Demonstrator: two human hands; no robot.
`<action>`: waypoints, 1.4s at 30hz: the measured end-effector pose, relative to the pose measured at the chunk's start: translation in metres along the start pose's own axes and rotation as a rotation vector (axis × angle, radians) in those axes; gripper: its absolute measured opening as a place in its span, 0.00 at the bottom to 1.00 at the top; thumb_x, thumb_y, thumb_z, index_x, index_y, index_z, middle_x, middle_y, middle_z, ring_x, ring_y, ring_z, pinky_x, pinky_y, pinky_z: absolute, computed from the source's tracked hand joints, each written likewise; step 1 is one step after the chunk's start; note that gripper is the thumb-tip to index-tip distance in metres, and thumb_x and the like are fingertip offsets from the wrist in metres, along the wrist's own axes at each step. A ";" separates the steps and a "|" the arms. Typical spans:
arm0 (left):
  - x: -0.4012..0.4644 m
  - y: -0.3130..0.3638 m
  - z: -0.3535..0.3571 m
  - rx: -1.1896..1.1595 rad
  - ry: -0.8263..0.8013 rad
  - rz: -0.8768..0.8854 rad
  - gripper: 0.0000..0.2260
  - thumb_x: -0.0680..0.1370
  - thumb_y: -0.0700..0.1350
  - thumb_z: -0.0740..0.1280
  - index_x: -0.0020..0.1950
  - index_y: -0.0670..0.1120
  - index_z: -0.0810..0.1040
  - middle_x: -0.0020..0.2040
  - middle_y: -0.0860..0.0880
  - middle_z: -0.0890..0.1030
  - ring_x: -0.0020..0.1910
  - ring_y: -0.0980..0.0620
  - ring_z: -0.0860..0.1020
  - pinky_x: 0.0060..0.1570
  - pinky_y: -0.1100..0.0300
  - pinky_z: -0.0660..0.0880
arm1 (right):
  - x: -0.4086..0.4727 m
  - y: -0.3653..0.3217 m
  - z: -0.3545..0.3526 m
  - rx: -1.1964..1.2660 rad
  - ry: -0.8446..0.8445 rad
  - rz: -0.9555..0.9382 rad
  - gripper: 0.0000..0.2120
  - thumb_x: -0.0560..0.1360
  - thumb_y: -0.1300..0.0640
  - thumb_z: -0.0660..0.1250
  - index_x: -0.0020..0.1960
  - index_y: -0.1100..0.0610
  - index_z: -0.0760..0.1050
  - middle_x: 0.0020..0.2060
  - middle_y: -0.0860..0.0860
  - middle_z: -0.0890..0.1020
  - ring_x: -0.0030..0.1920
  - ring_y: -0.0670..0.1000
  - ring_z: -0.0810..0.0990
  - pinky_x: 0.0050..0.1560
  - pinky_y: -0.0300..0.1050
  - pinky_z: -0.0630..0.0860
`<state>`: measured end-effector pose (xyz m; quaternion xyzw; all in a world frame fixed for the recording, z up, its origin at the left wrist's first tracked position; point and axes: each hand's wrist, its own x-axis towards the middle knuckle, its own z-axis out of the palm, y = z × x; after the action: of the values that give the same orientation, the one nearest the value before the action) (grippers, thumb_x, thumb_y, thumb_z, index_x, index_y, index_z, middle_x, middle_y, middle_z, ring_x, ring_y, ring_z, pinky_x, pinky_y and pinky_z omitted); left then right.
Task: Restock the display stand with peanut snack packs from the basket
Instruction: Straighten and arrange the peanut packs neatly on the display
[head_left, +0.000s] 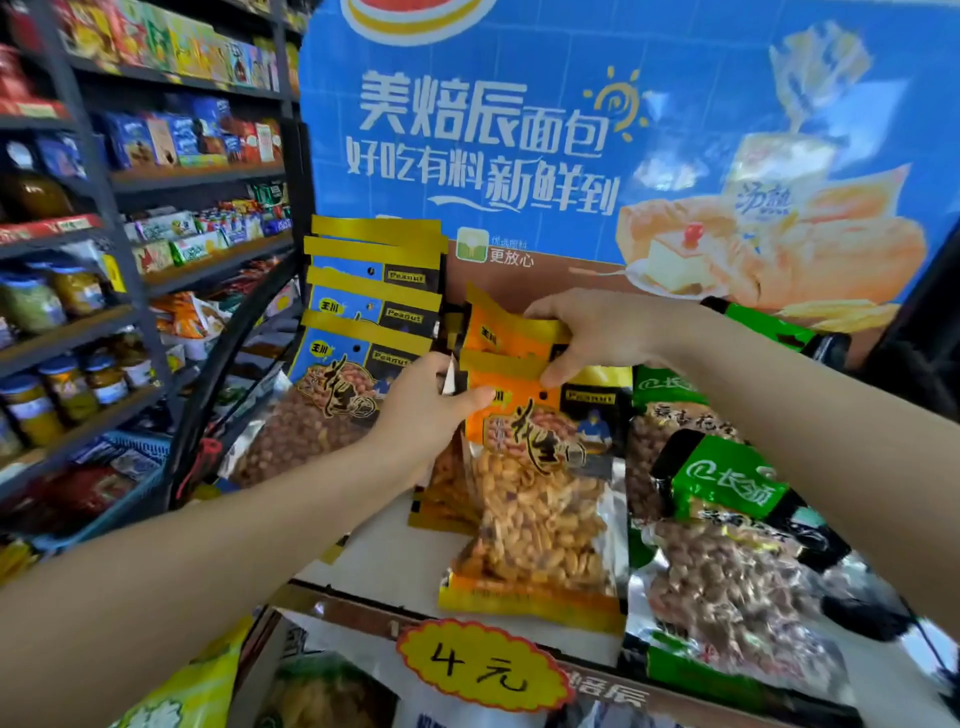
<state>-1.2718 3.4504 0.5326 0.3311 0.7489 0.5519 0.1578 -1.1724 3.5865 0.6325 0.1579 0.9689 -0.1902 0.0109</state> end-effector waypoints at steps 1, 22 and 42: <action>-0.002 -0.001 0.001 0.032 -0.003 0.005 0.20 0.73 0.50 0.70 0.62 0.45 0.72 0.61 0.48 0.77 0.61 0.47 0.73 0.61 0.49 0.71 | 0.002 0.001 -0.004 -0.019 0.037 0.002 0.14 0.70 0.55 0.72 0.53 0.53 0.74 0.43 0.46 0.77 0.43 0.46 0.75 0.43 0.35 0.71; -0.023 -0.009 0.006 -0.159 0.081 -0.055 0.05 0.79 0.43 0.62 0.54 0.49 0.72 0.50 0.48 0.80 0.50 0.48 0.77 0.46 0.57 0.73 | 0.051 0.018 0.022 -0.353 0.297 0.050 0.06 0.76 0.57 0.64 0.50 0.58 0.78 0.48 0.57 0.79 0.52 0.60 0.78 0.48 0.49 0.74; 0.010 0.014 0.034 -0.129 0.141 -0.077 0.10 0.81 0.49 0.58 0.54 0.43 0.70 0.50 0.45 0.73 0.45 0.48 0.72 0.42 0.58 0.67 | 0.010 0.028 -0.035 -0.350 0.378 -0.054 0.14 0.77 0.61 0.61 0.62 0.58 0.74 0.57 0.58 0.80 0.58 0.58 0.76 0.54 0.48 0.71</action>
<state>-1.2542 3.4843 0.5348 0.2515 0.7332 0.6144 0.1469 -1.1718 3.6269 0.6535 0.1606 0.9758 0.0130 -0.1482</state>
